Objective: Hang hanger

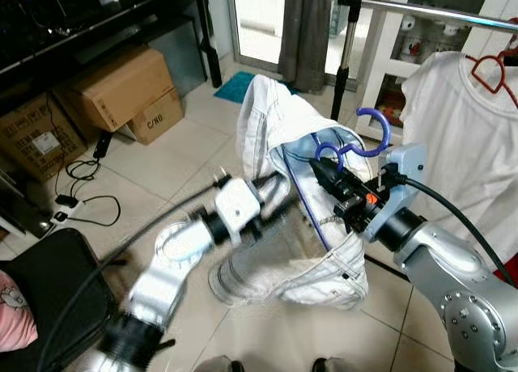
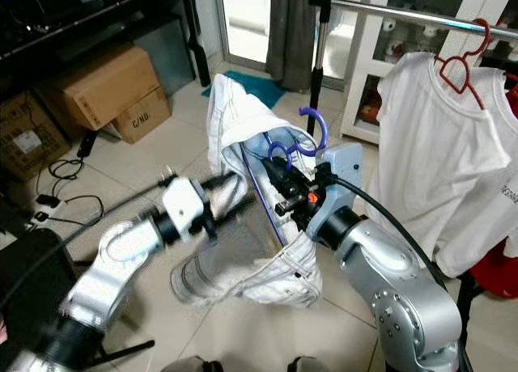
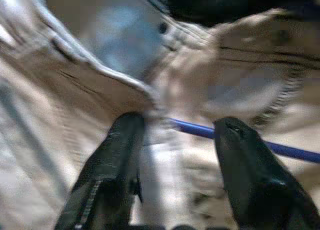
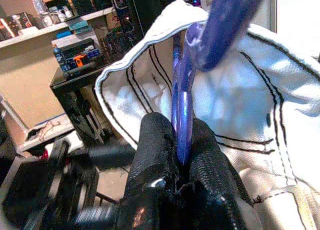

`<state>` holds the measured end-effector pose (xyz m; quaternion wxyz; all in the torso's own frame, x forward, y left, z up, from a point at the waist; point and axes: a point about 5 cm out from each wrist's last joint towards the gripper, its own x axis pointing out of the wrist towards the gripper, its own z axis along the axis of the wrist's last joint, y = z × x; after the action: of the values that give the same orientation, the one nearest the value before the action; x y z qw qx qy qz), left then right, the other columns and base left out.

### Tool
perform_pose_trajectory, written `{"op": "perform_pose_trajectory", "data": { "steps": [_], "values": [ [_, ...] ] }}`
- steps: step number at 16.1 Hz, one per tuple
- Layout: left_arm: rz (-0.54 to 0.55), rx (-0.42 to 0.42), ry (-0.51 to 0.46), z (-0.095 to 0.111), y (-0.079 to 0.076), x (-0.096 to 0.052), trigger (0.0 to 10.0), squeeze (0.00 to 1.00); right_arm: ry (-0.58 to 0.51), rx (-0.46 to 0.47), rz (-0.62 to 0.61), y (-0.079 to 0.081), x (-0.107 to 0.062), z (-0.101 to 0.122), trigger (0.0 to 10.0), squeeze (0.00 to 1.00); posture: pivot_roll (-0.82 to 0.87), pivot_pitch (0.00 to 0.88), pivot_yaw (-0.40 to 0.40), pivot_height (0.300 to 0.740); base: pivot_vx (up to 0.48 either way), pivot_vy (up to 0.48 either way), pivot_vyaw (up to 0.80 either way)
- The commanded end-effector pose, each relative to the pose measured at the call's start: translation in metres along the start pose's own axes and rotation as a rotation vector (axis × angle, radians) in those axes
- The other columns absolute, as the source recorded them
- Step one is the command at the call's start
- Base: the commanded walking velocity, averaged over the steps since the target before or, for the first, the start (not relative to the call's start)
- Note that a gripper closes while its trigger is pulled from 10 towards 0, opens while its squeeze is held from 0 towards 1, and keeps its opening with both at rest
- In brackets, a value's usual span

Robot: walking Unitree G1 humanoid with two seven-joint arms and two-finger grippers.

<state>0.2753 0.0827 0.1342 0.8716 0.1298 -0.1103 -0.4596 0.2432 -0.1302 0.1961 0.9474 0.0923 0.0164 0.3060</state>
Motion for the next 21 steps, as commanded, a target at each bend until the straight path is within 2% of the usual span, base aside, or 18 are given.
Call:
{"op": "perform_pose_trajectory", "data": {
  "steps": [1,2,3,5,6,11,14,15,18,21],
  "values": [
    [-0.019,-0.031,-0.020,0.005,-0.002,-0.001,10.0,0.45,-0.072,-0.027,0.053,0.010,0.000,0.016,0.0,0.00,-0.15,0.053,0.086,0.740,0.000,0.000,0.00],
    [-0.032,-0.024,-0.027,0.008,-0.003,-0.002,10.0,0.28,-0.070,-0.026,0.055,0.010,0.000,0.015,0.0,0.00,-0.15,0.053,0.086,0.740,0.000,0.000,0.00],
    [-0.039,-0.020,-0.031,0.009,-0.004,-0.003,10.0,0.21,-0.070,-0.025,0.056,0.010,0.000,0.015,0.0,0.00,-0.15,0.053,0.086,0.740,0.000,0.000,0.00],
    [-0.014,0.035,0.040,0.004,-0.001,-0.004,10.0,0.00,-0.069,-0.023,0.057,0.011,0.000,0.015,0.0,0.00,-0.15,0.058,0.087,0.740,0.000,0.000,0.00],
    [0.050,0.070,0.095,-0.002,0.007,-0.003,10.0,0.00,-0.070,-0.021,0.058,0.011,0.000,0.015,0.0,0.00,-0.15,0.058,0.087,0.740,0.000,0.000,0.00],
    [0.228,0.195,0.293,-0.021,0.033,-0.006,10.0,0.00,-0.076,-0.015,0.054,0.011,-0.001,0.015,0.0,0.00,-0.15,0.058,0.093,0.740,0.000,0.000,0.00],
    [0.292,0.222,0.286,-0.017,0.042,-0.013,10.0,0.00,-0.078,-0.011,0.053,0.011,-0.001,0.015,0.0,0.00,-0.15,0.058,0.093,0.740,0.000,0.000,0.00],
    [0.321,0.230,0.255,-0.013,0.043,-0.014,0.0,0.00,-0.078,-0.010,0.053,0.010,-0.001,0.015,0.0,0.00,-0.15,0.058,0.093,0.740,0.000,0.000,0.00],
    [0.363,0.237,0.234,-0.009,0.045,-0.017,0.0,0.00,-0.078,-0.007,0.049,0.010,-0.001,0.014,0.0,0.00,-0.14,0.063,0.090,0.740,0.000,0.000,0.00],
    [0.463,0.239,0.247,-0.008,0.058,-0.026,0.0,0.00,-0.076,-0.002,0.049,0.010,0.000,0.014,0.0,0.00,-0.14,0.066,0.086,0.740,0.000,0.000,0.00]
  ]
}}
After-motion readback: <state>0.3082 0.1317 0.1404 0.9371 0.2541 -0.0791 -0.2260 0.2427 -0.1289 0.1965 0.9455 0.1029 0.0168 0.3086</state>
